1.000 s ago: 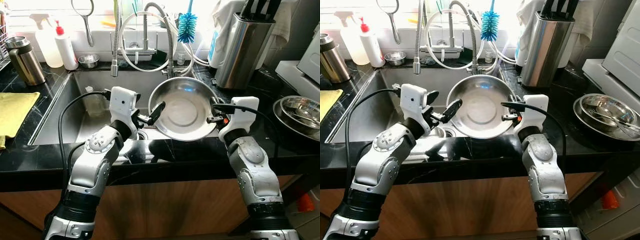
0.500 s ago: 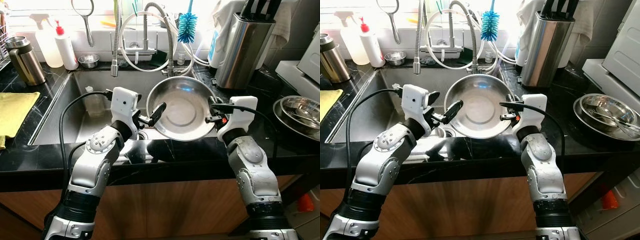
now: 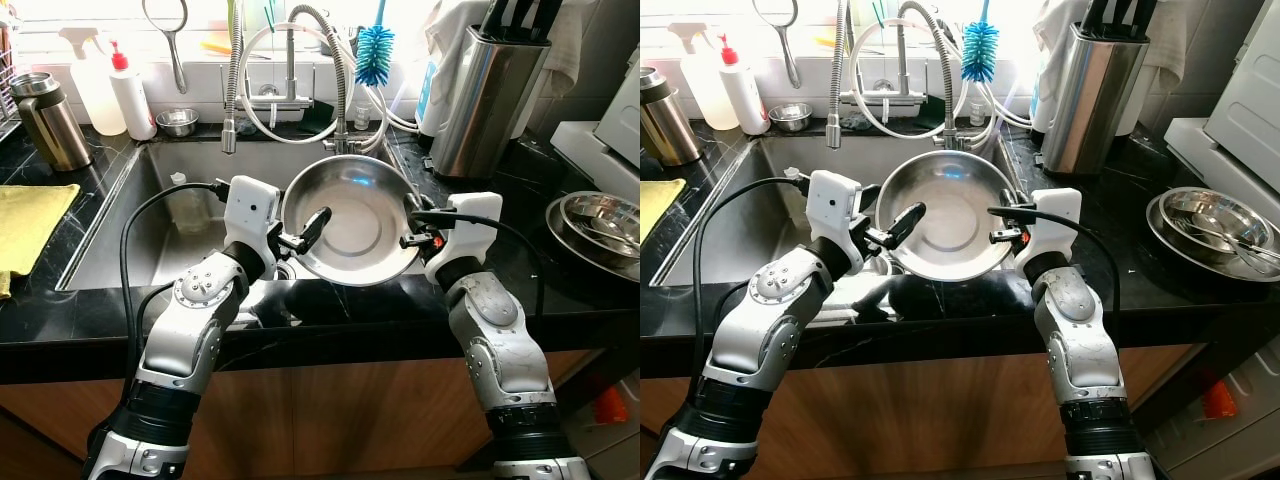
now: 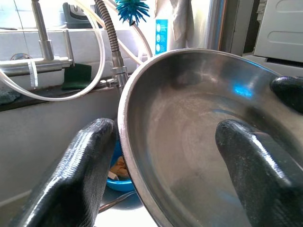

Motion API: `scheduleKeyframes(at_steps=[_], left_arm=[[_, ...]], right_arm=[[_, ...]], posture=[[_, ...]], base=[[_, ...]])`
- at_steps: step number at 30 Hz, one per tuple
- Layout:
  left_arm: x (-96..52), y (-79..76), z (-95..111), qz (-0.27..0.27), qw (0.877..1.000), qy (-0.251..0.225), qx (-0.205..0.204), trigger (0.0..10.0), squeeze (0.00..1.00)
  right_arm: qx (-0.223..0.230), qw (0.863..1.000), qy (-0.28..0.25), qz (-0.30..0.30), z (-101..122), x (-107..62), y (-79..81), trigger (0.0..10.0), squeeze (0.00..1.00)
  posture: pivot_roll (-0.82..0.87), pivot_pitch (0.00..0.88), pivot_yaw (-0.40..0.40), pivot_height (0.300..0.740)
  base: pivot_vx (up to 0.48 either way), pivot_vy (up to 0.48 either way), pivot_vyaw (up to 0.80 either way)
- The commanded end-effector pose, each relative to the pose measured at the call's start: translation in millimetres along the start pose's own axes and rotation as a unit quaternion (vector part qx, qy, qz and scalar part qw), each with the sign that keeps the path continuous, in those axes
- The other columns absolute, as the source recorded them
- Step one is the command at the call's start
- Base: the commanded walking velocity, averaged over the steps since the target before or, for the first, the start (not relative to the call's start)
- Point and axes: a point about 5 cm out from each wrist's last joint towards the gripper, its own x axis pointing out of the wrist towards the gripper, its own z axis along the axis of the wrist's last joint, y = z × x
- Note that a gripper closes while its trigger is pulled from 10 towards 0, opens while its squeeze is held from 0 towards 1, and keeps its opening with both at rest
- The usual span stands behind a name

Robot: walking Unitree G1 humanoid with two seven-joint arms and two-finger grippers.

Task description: Kitchen organization

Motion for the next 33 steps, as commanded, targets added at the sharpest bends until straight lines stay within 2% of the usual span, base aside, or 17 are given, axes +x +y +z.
scheduleKeyframes(at_steps=[1,12,13,15,16,18,19,27,28,29,30,32,33], left_arm=[[0.4,1.6,-0.2,0.004,1.0,0.006,0.006,0.0,0.0],[0.2,-1.4,-3.4,-0.01,1.0,0.02,0.017,0.0,0.0],[0.5,-2.0,-4.9,-0.012,0.999,0.026,0.021,2.1,0.0],[0.6,-2.2,-5.6,-0.012,0.999,0.029,0.023,2.1,0.0],[0.5,-2.0,-6.2,-0.012,0.999,0.031,0.025,9.1,0.0],[0.4,-1.8,-6.9,-0.011,0.999,0.034,0.028,9.1,0.0],[0.3,-1.8,-7.5,-0.011,0.999,0.036,0.028,10.0,0.0],[-0.1,-2.1,-10.1,-0.016,0.998,0.046,0.031,9.8,0.0],[-0.2,-2.5,-10.3,-0.017,0.998,0.047,0.031,8.8,0.0],[-0.2,-2.6,-10.3,-0.017,0.998,0.047,0.03,5.5,0.0],[-0.2,-2.7,-10.3,-0.017,0.998,0.047,0.03,5.5,0.0],[-0.2,-2.7,-10.4,-0.018,0.998,0.047,0.03,0.0,0.0],[-0.2,-2.7,-10.4,-0.018,0.998,0.047,0.03,0.0,0.0]], right_arm=[[-0.008,1.0,-0.019,0.005,8.8,3.2,2.1,10.0,0.0],[-0.012,1.0,-0.027,0.007,11.4,3.5,2.2,10.0,0.0],[-0.012,0.999,-0.029,0.007,11.9,3.5,2.2,10.0,0.0],[-0.013,0.999,-0.03,0.007,12.1,3.5,2.2,10.0,0.0],[-0.013,0.999,-0.032,0.008,12.6,3.6,2.5,10.0,0.0],[-0.014,0.999,-0.035,0.008,13.3,3.6,2.8,10.0,0.0],[-0.016,0.999,-0.037,0.01,13.8,3.5,3.4,10.0,0.0],[-0.03,0.998,-0.046,0.024,16.3,3.8,7.9,10.0,0.0],[-0.032,0.998,-0.046,0.026,16.5,3.8,8.5,10.0,0.0],[-0.033,0.998,-0.046,0.026,16.4,3.8,8.6,10.0,0.0],[-0.033,0.998,-0.046,0.026,16.4,3.8,8.6,10.0,0.0],[-0.034,0.998,-0.046,0.027,16.2,3.8,8.6,10.0,0.0],[-0.035,0.998,-0.046,0.027,16.1,3.8,8.8,10.0,0.0]], posture=[[0.0,0.028,-0.034,0.74],[0.0,0.031,-0.031,0.74],[0.0,0.031,-0.031,0.74],[0.0,0.031,-0.031,0.74],[0.01,0.031,-0.031,0.74],[0.01,0.031,-0.031,0.74],[0.01,0.031,-0.031,0.74],[0.01,0.033,-0.03,0.74],[0.01,0.033,-0.03,0.74],[0.01,0.033,-0.03,0.74],[0.01,0.033,-0.03,0.74],[0.01,0.033,-0.03,0.74],[0.01,0.033,-0.03,0.74]], base=[[0.0,0.0,0.0],[0.0,0.0,0.0],[0.0,0.0,0.0],[0.0,0.0,0.0],[0.0,0.0,0.0],[0.0,0.0,0.0],[0.0,0.0,0.0],[0.0,0.0,0.0],[0.0,0.0,0.0],[0.0,0.0,0.0],[0.0,0.0,0.0],[0.0,0.0,0.0],[0.0,0.0,0.0]])
